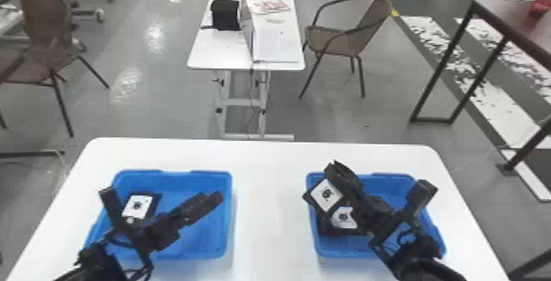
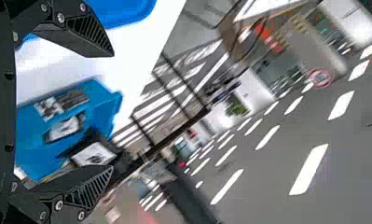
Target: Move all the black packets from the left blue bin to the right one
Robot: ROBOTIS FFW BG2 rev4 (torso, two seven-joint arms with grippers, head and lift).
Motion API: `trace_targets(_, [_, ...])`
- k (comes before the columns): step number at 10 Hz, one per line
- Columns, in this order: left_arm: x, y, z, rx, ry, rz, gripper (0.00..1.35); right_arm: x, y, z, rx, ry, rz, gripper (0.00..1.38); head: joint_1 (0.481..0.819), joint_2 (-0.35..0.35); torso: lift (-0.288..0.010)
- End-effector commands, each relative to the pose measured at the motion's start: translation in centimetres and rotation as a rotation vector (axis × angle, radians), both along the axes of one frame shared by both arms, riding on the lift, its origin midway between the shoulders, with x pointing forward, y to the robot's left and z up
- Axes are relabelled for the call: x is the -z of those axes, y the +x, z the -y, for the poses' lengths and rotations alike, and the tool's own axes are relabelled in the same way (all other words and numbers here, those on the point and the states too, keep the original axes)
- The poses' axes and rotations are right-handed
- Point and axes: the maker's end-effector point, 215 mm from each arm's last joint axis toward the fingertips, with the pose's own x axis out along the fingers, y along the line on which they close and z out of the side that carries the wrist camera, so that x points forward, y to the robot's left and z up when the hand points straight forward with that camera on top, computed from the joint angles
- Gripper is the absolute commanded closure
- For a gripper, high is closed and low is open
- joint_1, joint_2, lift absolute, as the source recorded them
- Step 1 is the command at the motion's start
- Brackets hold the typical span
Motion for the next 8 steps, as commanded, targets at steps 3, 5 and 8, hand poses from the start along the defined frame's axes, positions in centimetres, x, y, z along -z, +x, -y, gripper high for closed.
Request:
trace_targets(3, [-2.2,0.8,-11.0,-0.185,0.355,0.032,0.19,4.8,0.4,7.6,0.14,-0.205,-0.122,0.91,0.695,-0.042,0.0])
trace_targets(5, [-1.0,0.3,-12.6,-0.227,0.444,-0.013,0.19,4.8,0.8,9.2,0.191,-0.275,-0.151,0.32,0.695,-0.034,0.0])
trace_targets(8, [0.4,-0.4,-16.5,-0.281,0.575,-0.079,0.33,1.1,-0.9,8.7,0.274,-0.391,-0.071,0.11,0.695,-0.019,0.0])
